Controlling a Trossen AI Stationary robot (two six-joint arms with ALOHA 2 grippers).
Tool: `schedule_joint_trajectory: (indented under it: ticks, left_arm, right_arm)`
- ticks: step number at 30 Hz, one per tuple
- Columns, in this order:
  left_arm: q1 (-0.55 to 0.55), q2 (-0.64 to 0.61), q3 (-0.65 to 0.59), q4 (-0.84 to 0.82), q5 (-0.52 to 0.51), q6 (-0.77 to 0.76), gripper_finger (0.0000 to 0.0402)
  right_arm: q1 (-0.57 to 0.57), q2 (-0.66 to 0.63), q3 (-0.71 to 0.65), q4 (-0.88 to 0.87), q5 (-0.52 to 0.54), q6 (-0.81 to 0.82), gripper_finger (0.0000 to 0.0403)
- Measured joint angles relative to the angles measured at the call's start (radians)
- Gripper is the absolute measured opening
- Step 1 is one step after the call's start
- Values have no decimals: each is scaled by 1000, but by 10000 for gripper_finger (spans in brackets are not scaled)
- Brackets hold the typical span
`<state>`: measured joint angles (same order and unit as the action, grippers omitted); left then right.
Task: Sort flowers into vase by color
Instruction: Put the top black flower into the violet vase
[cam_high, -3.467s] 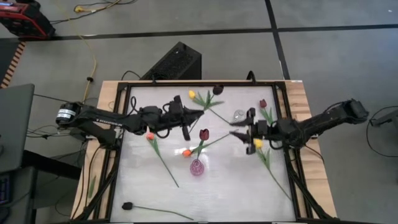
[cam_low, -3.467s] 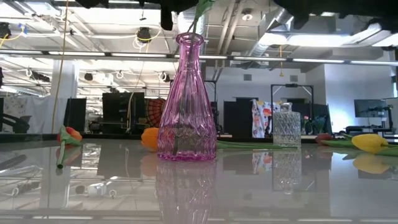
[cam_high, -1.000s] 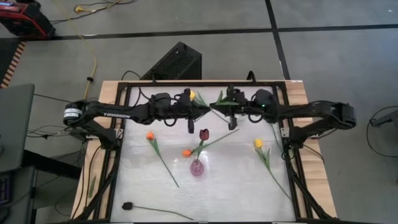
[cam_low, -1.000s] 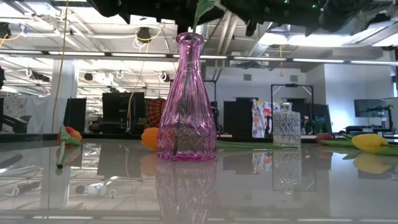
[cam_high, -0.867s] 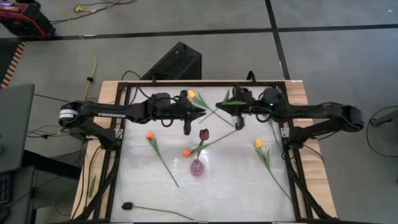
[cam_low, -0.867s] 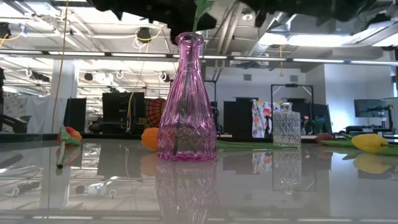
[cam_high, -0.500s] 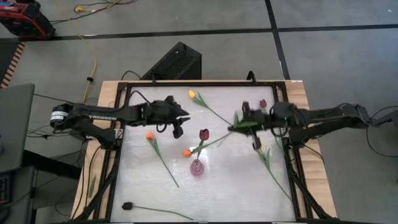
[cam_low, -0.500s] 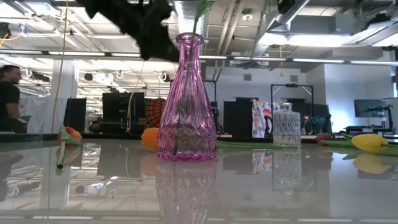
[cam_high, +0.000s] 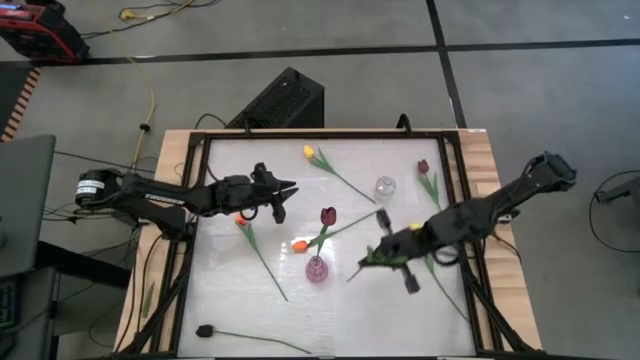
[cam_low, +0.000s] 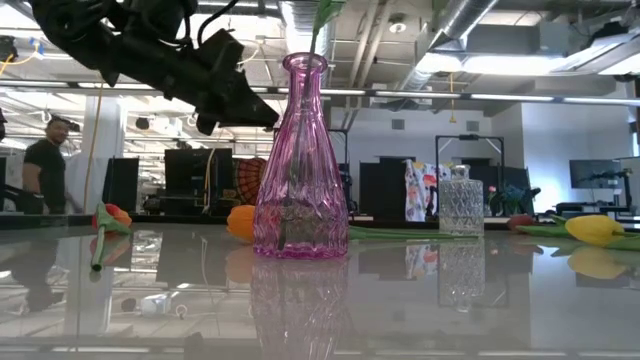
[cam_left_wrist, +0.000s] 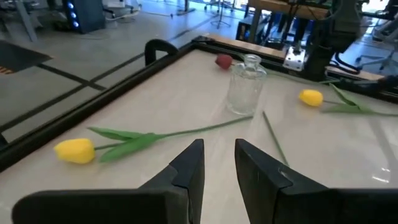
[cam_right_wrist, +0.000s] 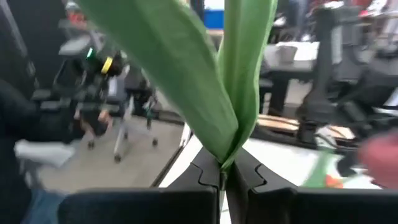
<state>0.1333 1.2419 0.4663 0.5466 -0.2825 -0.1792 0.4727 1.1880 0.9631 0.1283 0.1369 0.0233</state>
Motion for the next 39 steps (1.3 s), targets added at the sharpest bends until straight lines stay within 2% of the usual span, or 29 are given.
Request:
schedule_joint_trajectory:
  ticks: [8,12,17,24,29,39]
  left_arm:
    - [-23,-15,-5,-7,61,-9,77]
    - [-32,-15,-5,-6,69,-6,77]
    - [-33,-15,-5,-7,110,-6,77]
    - [-33,-15,-5,-14,174,-6,77]
    - [-34,-15,-5,-18,174,-7,77]
    - [-44,-15,-5,-28,171,14,77]
  right_arm:
    - [34,237,246,-156,0,-25,31]
    - [49,314,324,-154,3,-49,32]
    - [53,392,383,-154,78,-83,31]
    - [27,420,477,-157,101,-130,32]
    - [-10,404,544,-253,101,-163,32]
    - [-97,419,544,-310,101,-167,33]
